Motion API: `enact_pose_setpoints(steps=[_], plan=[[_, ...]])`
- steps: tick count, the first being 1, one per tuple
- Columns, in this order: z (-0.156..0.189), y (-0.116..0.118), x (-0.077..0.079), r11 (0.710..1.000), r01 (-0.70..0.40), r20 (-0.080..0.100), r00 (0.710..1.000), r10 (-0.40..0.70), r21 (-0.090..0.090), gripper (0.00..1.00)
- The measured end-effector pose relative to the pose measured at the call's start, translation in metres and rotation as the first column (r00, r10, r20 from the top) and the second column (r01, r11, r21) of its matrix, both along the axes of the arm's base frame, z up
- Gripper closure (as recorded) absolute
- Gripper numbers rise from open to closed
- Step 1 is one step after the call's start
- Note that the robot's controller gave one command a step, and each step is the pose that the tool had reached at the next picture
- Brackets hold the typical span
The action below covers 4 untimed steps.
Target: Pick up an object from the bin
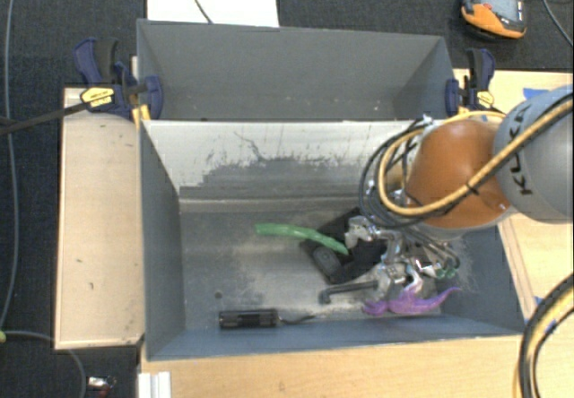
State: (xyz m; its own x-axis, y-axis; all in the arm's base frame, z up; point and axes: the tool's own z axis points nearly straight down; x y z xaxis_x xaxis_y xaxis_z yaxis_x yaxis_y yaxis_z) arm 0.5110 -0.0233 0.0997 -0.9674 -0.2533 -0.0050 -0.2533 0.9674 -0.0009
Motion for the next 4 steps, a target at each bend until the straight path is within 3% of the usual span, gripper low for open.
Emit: enact_pose_setpoints(steps=[1, 2, 3, 4], plan=[[-0.028, 0.0, -0.015, 0.992, 0.124, 0.013, 0.992, -0.124, 0.004, 0.0], [-0.027, -0.086, -0.013, 0.984, -0.177, 0.015, 0.984, 0.177, -0.002, 0.0], [-0.028, -0.042, -0.03, 0.972, -0.236, 0.025, 0.971, 0.236, -0.002, 0.0], [-0.028, -0.096, -0.029, 0.693, -0.72, 0.02, 0.693, 0.721, -0.022, 1.0]])
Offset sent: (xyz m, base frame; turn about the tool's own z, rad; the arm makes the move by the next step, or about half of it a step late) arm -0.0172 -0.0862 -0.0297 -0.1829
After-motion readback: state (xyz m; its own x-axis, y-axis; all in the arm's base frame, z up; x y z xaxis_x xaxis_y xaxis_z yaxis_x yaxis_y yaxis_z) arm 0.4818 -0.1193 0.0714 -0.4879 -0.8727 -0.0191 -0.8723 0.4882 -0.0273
